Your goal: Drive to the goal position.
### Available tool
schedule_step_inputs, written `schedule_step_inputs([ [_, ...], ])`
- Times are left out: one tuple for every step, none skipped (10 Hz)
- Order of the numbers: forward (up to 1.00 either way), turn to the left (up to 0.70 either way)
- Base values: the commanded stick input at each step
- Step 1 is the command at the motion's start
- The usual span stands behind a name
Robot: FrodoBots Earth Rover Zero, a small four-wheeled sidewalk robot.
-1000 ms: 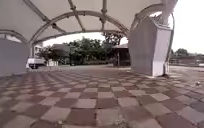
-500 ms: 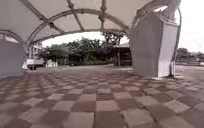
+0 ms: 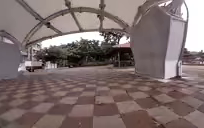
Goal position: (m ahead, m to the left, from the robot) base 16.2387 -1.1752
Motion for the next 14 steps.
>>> schedule_step_inputs([
  [1.0,0.0],
  [1.0,0.0],
  [1.0,0.0],
  [1.0,0.0],
  [1.0,0.0],
  [1.0,0.0],
  [1.0,0.0],
  [1.0,0.0],
  [1.0,0.0],
  [1.0,0.0],
  [1.0,0.17],
  [1.0,0.4],
  [1.0,0.4],
  [1.0,0.24],
])
